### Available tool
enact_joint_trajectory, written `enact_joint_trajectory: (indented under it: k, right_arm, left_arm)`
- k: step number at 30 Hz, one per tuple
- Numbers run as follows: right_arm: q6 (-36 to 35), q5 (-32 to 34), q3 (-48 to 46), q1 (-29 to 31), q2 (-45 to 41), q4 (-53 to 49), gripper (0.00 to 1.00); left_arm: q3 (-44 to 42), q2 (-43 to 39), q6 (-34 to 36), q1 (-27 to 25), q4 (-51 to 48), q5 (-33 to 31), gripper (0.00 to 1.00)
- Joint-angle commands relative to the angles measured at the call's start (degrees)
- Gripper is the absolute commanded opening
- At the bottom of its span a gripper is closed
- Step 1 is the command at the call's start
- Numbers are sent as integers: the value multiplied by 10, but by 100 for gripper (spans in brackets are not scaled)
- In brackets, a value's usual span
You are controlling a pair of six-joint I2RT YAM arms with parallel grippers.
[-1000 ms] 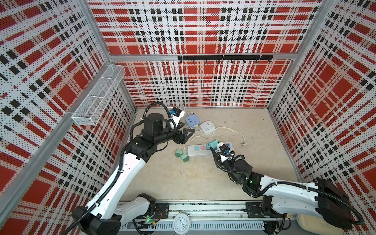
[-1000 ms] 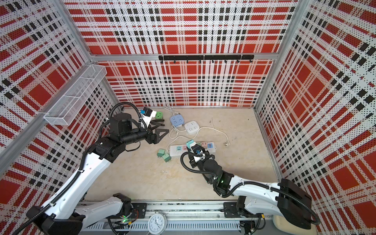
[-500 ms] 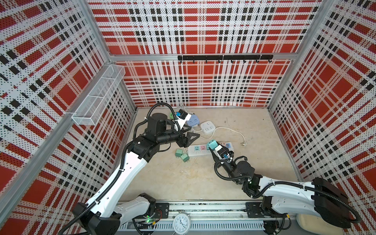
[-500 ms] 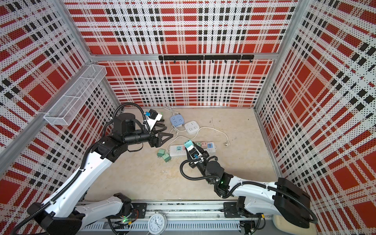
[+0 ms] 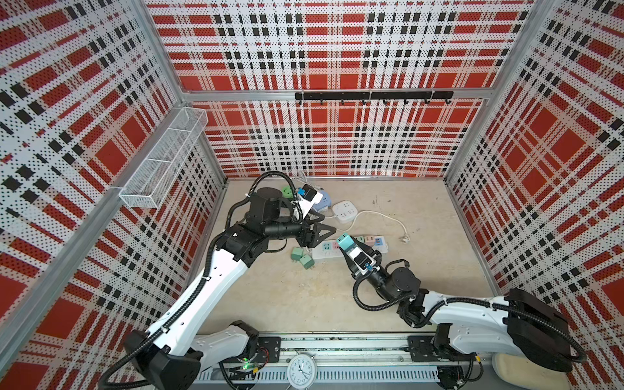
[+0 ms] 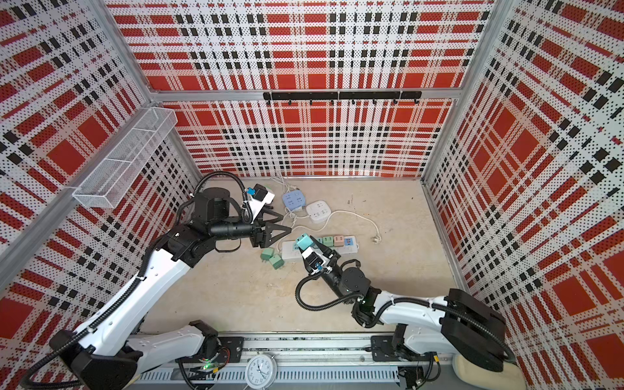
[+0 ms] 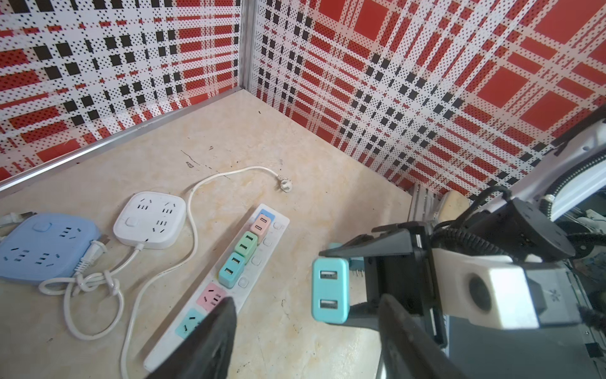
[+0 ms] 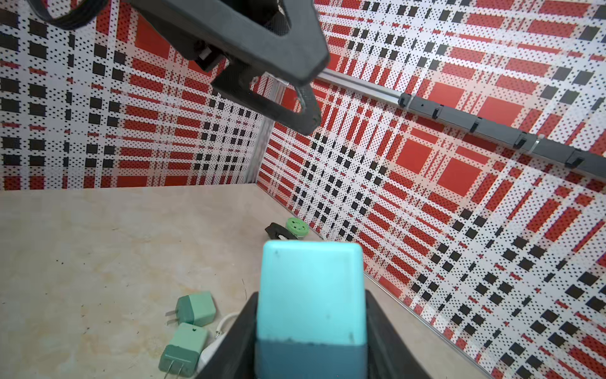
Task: Insert the plug
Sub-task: 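Close the left gripper on the teal charger and open the right gripper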
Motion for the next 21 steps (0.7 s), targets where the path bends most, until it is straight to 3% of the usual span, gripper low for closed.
enact_joint_trajectory:
  k: [1, 13, 18, 21]
  right_arm:
    - [-38, -23, 30, -2, 8, 52, 0]
    - [-85, -59, 114, -13, 50, 40, 0]
    - [-94, -74, 144, -21, 73, 36, 0]
    - [-95, -80, 150, -24, 79, 37, 0]
  left_arm:
    - [24, 6, -2, -6, -6, 24, 70]
    - [26, 16, 2, -14, -13, 26, 66]
    - [27, 14, 4, -16, -14, 32, 52]
    - [28, 13, 6, -16, -15, 33, 38]
